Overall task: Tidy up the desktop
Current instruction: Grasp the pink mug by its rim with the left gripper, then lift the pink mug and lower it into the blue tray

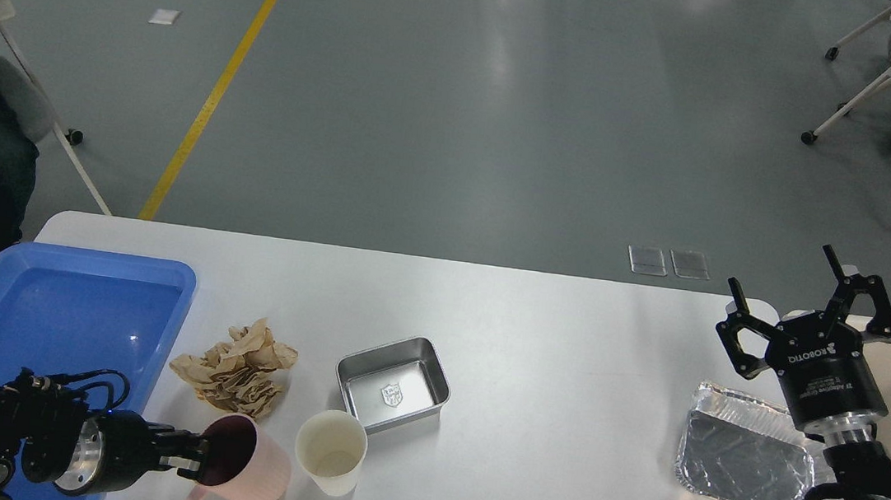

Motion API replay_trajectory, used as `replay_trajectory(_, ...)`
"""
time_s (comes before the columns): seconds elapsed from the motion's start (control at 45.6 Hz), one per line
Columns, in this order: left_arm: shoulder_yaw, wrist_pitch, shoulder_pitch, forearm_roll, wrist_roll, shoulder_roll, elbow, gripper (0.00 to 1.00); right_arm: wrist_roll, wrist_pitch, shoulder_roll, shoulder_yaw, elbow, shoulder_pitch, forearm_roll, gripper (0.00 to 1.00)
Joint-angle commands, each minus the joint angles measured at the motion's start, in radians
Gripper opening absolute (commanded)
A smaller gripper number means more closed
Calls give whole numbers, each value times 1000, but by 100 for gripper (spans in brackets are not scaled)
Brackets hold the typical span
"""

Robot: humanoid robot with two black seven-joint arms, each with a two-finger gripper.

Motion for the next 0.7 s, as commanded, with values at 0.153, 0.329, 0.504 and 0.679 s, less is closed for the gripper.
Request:
replay_trajectory(0.153, -132, -80, -2, -39, -15, 124, -161, 0, 0, 0, 6, -2, 1, 3, -2, 100)
replay_trajectory(0.329, -342, -184, -35, -181, -15, 199, -184, 0, 0, 0, 10, -9, 4, 3, 0, 100)
replay_trajectory(0.504, -462, -249, -43, -206, -12, 242, -186, 0, 0, 0, 16, -15, 11, 7, 0, 100)
replay_trajectory(0.679, -467, -250, -26, -208, -15, 330, -181, 0, 0, 0, 12, -14, 10, 7, 0, 100)
